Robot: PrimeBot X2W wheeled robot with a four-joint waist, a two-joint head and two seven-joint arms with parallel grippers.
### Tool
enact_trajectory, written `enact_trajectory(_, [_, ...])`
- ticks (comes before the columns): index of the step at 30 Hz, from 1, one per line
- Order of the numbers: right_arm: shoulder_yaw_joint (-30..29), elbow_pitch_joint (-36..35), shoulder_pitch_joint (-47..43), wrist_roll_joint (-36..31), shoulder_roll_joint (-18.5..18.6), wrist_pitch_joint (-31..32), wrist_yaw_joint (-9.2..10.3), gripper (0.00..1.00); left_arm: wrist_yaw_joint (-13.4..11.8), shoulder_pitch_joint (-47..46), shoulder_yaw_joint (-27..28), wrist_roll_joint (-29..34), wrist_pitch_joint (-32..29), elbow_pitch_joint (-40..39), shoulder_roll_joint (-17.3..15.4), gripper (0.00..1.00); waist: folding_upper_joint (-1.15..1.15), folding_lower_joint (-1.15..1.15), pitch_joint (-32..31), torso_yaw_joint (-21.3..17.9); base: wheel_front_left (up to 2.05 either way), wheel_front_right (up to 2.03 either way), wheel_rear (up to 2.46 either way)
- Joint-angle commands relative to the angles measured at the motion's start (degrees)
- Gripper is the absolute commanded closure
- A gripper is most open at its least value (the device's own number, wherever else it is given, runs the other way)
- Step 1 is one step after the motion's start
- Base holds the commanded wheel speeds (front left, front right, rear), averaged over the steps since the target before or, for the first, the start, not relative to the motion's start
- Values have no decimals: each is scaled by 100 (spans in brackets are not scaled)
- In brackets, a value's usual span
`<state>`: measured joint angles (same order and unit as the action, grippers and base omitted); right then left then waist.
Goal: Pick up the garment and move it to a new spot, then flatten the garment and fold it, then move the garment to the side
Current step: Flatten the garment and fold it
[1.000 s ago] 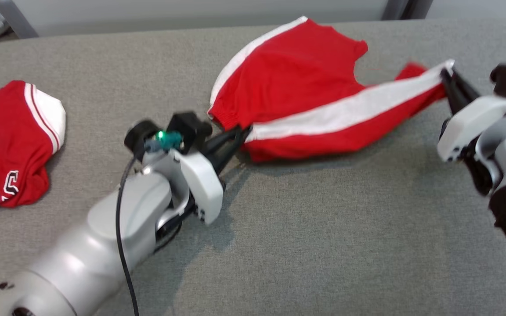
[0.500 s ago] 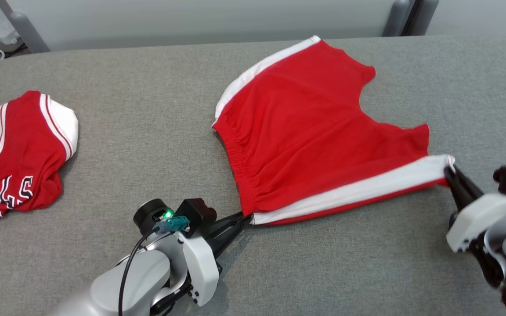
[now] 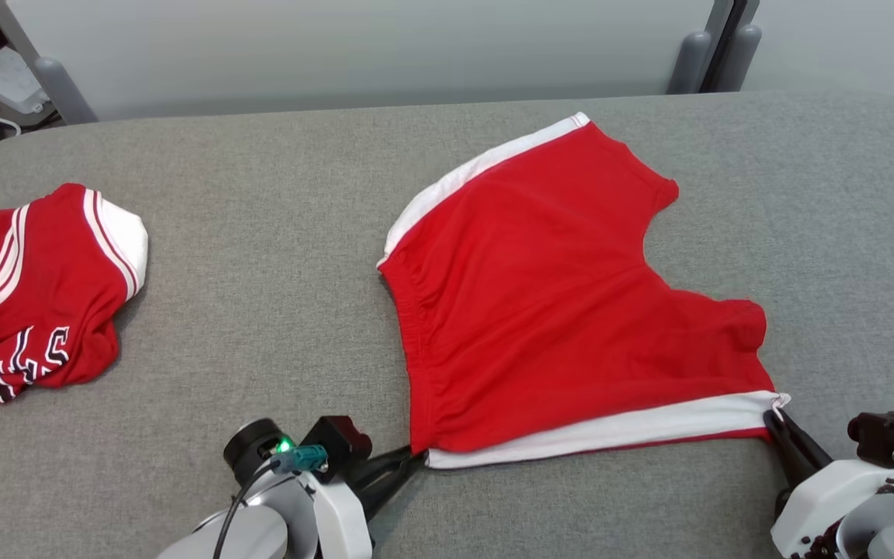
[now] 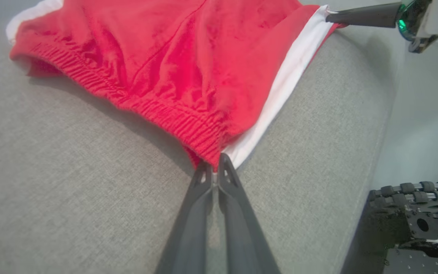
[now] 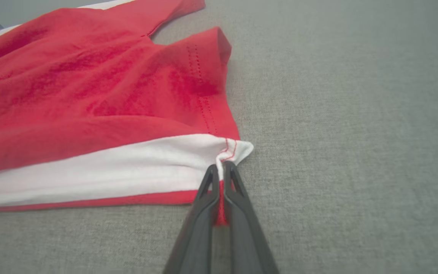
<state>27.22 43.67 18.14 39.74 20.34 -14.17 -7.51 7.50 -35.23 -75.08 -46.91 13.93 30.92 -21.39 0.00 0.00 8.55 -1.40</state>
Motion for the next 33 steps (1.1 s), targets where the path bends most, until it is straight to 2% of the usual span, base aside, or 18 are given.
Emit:
enact_trajectory(1, [20,-95,-119,-69,107,-83,2,100,-1,-71,174,8,-39,-28,-175,100,0,0,-34,-14,0,0,0])
enact_trajectory(10, [-29,-47,-410,-211,-80,-83,2,100,-1,233,173,-59,-309,31,-184,100,0,0,-229,-54,0,0,0])
enact_trajectory(11, [-21,-29,-431,-204,-97,-83,2,87,-1,244,173,-69,-314,54,-179,100,0,0,-243,-52,0,0,0])
enact_trajectory(12, [-15,-13,-447,-193,-109,-83,2,59,-1,250,173,-83,-306,85,-171,100,0,0,-257,-49,0,0,0])
enact_trajectory(13, [-13,1,-461,-184,-114,-83,2,2,-1,259,173,-107,-296,118,-159,100,0,0,-272,-46,0,0,0])
enact_trajectory(14, [-12,14,-476,-182,-115,-83,2,0,-1,266,173,-122,-287,158,-148,87,0,0,-289,-42,0,0,0])
enact_trajectory(15, [-74,8,-504,-162,-112,-83,2,0,-1,289,173,-173,-263,227,-124,68,0,0,-329,-34,0,0,0])
enact_trajectory(16, [-117,-15,-523,-146,-103,-83,2,0,-1,293,173,-207,-240,275,-114,56,0,0,-351,-30,0,0,0])
enact_trajectory(17, [-155,-45,-546,-128,-92,-83,2,0,-1,302,173,-222,-223,314,-101,32,0,0,-373,-27,0,0,0])
enact_trajectory(18, [-188,-74,-570,-115,-74,-83,2,0,-1,319,173,-259,-211,353,-88,2,0,0,-397,-25,0,0,0])
enact_trajectory(24, [-425,-304,-644,-197,30,-83,2,0,-1,524,173,-611,-351,520,-72,0,0,0,-641,-40,0,0,0])
enact_trajectory(29, [-641,-504,-729,-401,-58,-83,2,0,-1,782,182,-1756,-891,379,-130,0,0,0,-843,-8,0,0,0])
enact_trajectory(31, [-722,-647,-766,-509,-114,-83,2,0,-1,784,261,-1988,-809,385,-206,0,0,0,-879,8,0,0,0])
enact_trajectory(33, [-815,-818,-816,-650,-169,-83,2,0,-74,783,464,-2058,-471,558,-238,0,0,0,-921,27,0,0,0])
